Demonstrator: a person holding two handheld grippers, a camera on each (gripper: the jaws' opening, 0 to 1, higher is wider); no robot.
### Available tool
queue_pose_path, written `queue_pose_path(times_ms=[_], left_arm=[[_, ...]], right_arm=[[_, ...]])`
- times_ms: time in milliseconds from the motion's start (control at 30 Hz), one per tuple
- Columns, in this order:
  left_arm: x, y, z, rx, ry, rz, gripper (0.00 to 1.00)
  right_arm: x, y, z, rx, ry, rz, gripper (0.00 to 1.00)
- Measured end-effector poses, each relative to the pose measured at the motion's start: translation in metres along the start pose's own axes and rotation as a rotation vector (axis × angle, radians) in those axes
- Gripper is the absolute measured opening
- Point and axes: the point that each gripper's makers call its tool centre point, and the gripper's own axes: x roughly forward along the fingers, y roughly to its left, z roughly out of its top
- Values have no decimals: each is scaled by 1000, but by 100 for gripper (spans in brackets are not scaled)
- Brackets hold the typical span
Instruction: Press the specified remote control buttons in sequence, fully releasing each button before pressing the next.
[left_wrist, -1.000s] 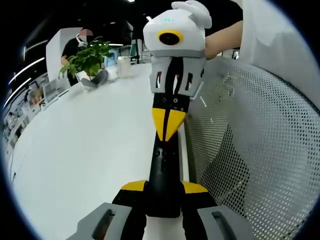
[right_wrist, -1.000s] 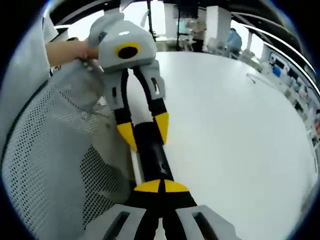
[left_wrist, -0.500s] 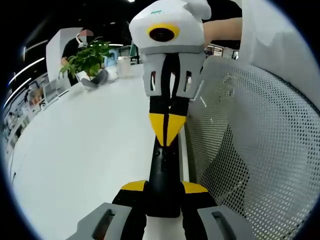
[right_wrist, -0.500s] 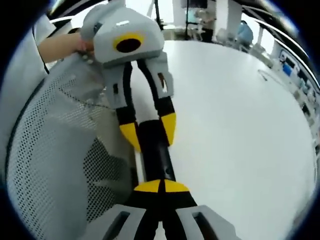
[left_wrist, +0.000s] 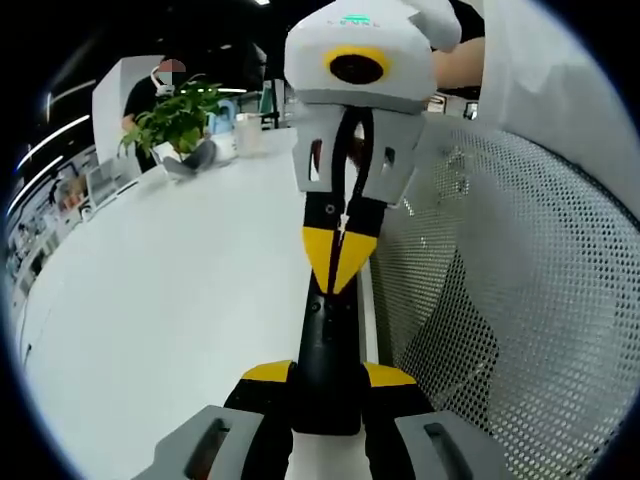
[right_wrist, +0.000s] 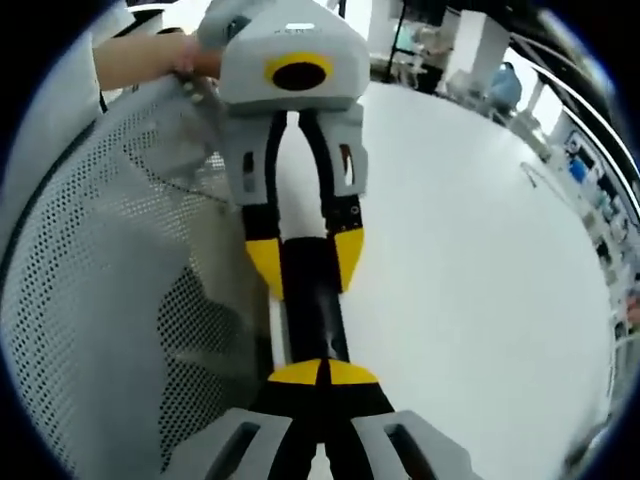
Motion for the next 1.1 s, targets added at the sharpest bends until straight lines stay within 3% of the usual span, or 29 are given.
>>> queue_pose_path(times_ms=[267,400,667,833,1033,1100], left_arm=[[0,0,0,0,2,0,25],[0,1,0,-1,3,1,25],[0,1,0,0,4,2,25],[0,1,0,-1,3,3,25],[0,1,0,1,2,2,25],[0,0,0,3,1,-2,25]], right_arm=[[-1,-1,1,79,-86,-22,0],[-1,-1,2,92,-92,-26,0],[0,3,3,18,-64,-54,0],[1,12,7,29,-76,-7,0],[5,17,11,-31,-60,0,0],[7,19,11,-86,-31,17,0]])
